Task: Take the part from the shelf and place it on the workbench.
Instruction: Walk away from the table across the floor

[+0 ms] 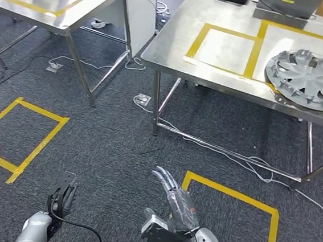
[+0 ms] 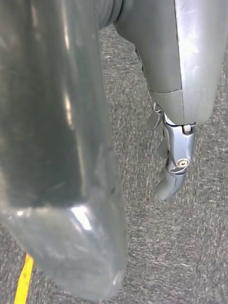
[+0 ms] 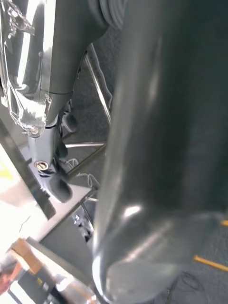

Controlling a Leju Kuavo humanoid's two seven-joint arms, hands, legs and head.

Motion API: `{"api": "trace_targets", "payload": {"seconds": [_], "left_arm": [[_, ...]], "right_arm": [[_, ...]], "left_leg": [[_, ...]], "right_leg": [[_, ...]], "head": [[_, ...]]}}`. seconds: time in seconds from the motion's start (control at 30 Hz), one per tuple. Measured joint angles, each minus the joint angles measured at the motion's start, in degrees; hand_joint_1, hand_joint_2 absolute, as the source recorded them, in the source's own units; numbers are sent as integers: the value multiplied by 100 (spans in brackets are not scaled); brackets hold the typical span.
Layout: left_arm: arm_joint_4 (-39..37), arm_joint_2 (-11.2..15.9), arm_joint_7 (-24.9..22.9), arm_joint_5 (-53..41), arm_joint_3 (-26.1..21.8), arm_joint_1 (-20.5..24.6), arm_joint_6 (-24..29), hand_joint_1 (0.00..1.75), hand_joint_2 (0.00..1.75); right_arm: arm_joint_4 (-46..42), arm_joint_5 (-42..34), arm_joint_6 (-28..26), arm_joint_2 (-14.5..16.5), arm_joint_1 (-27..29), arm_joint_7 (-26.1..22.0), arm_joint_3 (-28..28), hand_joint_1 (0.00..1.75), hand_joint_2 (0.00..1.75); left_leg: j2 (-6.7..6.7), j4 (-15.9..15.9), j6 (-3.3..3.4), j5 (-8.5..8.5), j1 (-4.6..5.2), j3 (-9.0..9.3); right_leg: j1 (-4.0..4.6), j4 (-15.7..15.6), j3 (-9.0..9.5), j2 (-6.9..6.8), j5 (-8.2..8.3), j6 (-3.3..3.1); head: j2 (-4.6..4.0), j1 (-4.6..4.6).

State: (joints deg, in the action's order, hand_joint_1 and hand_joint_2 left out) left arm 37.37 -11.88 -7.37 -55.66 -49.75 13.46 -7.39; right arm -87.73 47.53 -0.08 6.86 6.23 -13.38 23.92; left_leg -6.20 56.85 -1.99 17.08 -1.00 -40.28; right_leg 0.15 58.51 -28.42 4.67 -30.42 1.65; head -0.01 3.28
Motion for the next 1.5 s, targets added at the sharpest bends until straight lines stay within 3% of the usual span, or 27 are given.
{"api": "trace_targets", "payload": {"seconds": [0.07, 0.1, 0.17, 0.2, 0.23, 0.3, 0.37, 0.43, 0.47, 0.53, 0.6, 0.7, 0.73, 0.8, 0.83, 0.9, 0.97, 1.0, 1.07, 1.1, 1.13, 1.2, 1.27, 1.3, 1.37, 1.43, 1.5], "left_arm": [[-5, 36, 2, -19, -1, -33, -12, 0, 0], [-11, 53, 2, -26, -1, -50, -13, 0, 0], [-26, 60, 6, -39, 7, -47, -15, 0, 0], [-31, 60, 10, -50, 13, -32, -16, 0, 0], [-34, 57, 14, -60, 19, -19, -19, 0, 0], [-42, 59, 17, -81, 24, -14, -24, 0, 0], [-46, 61, 17, -102, 34, -7, -27, 0, 0], [-48, 63, 17, -127, 70, 31, -29, 0, 0], [-49, 64, 17, -136, 92, 55, -29, 0, 0], [-51, 78, 15, -146, 120, 66, -29, 0, 0], [-56, 93, 9, -154, 123, 29, -28, 0, 0], [-61, 93, 4, -158, 135, 45, -26, 0, 0], [-63, 86, 4, -159, 139, 52, -26, 0, 0], [-68, 79, 4, -164, 139, 35, -26, 0, 0], [-71, 80, 4, -171, 138, 25, -26, 0, 0], [-73, 81, 3, -185, 139, 21, -26, 0, 0], [-74, 83, 2, -196, 141, 30, -26, 0, 0], [-74, 87, 2, -199, 140, 30, -26, 0, 0], [-74, 103, 0, -203, 137, 16, -25, 0, 0], [-75, 110, -2, -205, 136, 5, -24, 0, 0], [-78, 111, -3, -206, 137, 0, -25, 0, 0], [-84, 99, -4, -207, 139, 7, -26, 0, 0], [-92, 88, -4, -207, 139, 7, -26, 0, 0], [-95, 87, -4, -207, 138, 0, -26, 0, 0], [-101, 88, -4, -208, 138, -9, -26, 0, 0], [-102, 87, -4, -208, 139, 8, -26, 0, 0], [-103, 88, -4, -207, 138, 25, -26, 0, 0]], "right_arm": [[5, 11, -12, 0, -4, -9, 0, 0, 0], [8, 19, -19, 1, -4, -14, 1, 0, 0], [14, 30, -27, 1, 1, -19, 0, 0, 0], [16, 34, -30, 1, 8, -21, -1, 0, 0], [17, 36, -31, 0, 14, -20, -1, 0, 0], [20, 37, -33, 0, 20, -20, -3, 0, 0], [21, 39, -36, 0, 16, -20, -5, 0, 0], [19, 42, -45, 0, 9, -21, -6, 0, 0], [18, 43, -51, 0, 3, -21, -6, 0, 0], [17, 45, -60, 0, -5, -25, -4, 0, 0], [21, 46, -62, -1, 0, -30, -2, 0, 0], [28, 51, -70, -7, 19, -36, -4, 0, 0], [30, 53, -71, -9, 22, -37, -4, 0, 0], [32, 58, -71, -12, 21, -37, -4, 0, 0], [32, 60, -71, -13, 20, -37, -5, 0, 0], [31, 64, -71, -13, 11, -40, -4, 0, 0], [32, 68, -76, -13, 3, -47, -4, 0, 0], [32, 72, -78, -13, 2, -50, -4, 0, 0], [33, 78, -80, -13, 0, -55, -2, 0, 0], [32, 79, -80, -13, -1, -56, 0, 0, 0], [32, 80, -80, -12, -2, -57, 1, 0, 0], [32, 80, -80, -12, 9, -60, 1, 0, 0], [33, 80, -80, -13, 24, -61, 0, 0, 0], [33, 80, -80, -13, 27, -61, -1, 0, 0], [33, 80, -80, -13, 26, -61, -1, 0, 0], [32, 80, -84, -14, 21, -61, 0, 0, 0], [32, 81, -90, -14, 16, -63, 2, 0, 0]], "left_leg": [[-13, -64, -70, -59, -13, -25], [90, 12, -88, 83, -6, -71], [393, 534, -111, 697, 9, -237], [483, 935, -132, 1007, 8, -326], [524, 1318, -156, 1181, 6, -384], [556, 1710, -193, 1092, 1, -305], [683, 1362, -199, 839, 4, 162], [984, 495, -149, 947, 36, 884], [1088, 150, -93, 1057, 60, 1123], [1040, -137, 53, 1121, 109, 1210], [908, -148, 166, 998, 105, 1088], [677, -156, 257, 800, 74, 863], [599, -155, 264, 732, 73, 787], [448, -151, 250, 601, 72, 633], [374, -149, 233, 540, 64, 561], [224, -139, 177, 428, 49, 439], [96, -127, 110, 336, 45, 373], [37, -131, 75, 293, 44, 351], [-26, -135, 8, 231, 29, 310], [51, -78, -16, 284, 30, 265], [178, 85, -34, 421, 34, 183], [463, 790, -58, 893, 46, -109], [550, 1501, -73, 1213, 44, -351], [558, 1597, -71, 1216, 44, -337], [628, 1131, -45, 987, 52, 44], [876, 335, 4, 795, 93, 594], [1004, -62, 64, 771, 139, 820]], "right_leg": [[-11, -29, -65, -120, 131, -58], [-22, -59, -105, -195, 218, -99], [-27, -97, -240, -355, 393, -150], [-23, -99, -337, -443, 474, -160], [-21, -97, -438, -535, 549, -158], [-20, -89, -637, -713, 686, -143], [-16, -75, -800, -875, 811, -111], [5, -47, -892, -1035, 905, -58], [14, -41, -911, -1117, 955, -28], [5, -66, -934, -1283, 1061, 36], [-28, 4, -997, -1152, 960, 111], [-47, 860, -1255, -595, 216, 176], [-42, 1233, -1338, -517, 31, 177], [-33, 1569, -1311, -464, 33, 159], [-34, 1415, -1142, -444, 166, 148], [-60, 629, -542, -233, 327, 137], [-89, 12, -125, 11, 257, 119], [-88, -90, -64, 51, 208, 95], [-82, -99, -100, -80, 238, 8], [-81, -98, -116, -151, 269, -43], [-82, -104, -142, -229, 304, -89], [-58, -107, -211, -388, 362, -145], [-35, -105, -286, -558, 407, -156], [-28, -104, -314, -638, 423, -152], [-20, -102, -343, -788, 444, -136], [5, -98, -348, -931, 450, -104], [31, -92, -347, -1055, 455, -53]], "head": [[1, -14], [1, 10], [1, 54], [1, 71], [1, 75], [1, 83], [1, 89], [1, 92], [1, 95], [1, 95], [1, 93], [1, 77], [1, 75], [1, 76], [1, 77], [1, 75], [1, 75], [1, 74], [1, 62], [1, 79], [1, 93], [1, 124], [1, 126], [1, 127], [1, 127], [1, 126], [1, 115]]}}
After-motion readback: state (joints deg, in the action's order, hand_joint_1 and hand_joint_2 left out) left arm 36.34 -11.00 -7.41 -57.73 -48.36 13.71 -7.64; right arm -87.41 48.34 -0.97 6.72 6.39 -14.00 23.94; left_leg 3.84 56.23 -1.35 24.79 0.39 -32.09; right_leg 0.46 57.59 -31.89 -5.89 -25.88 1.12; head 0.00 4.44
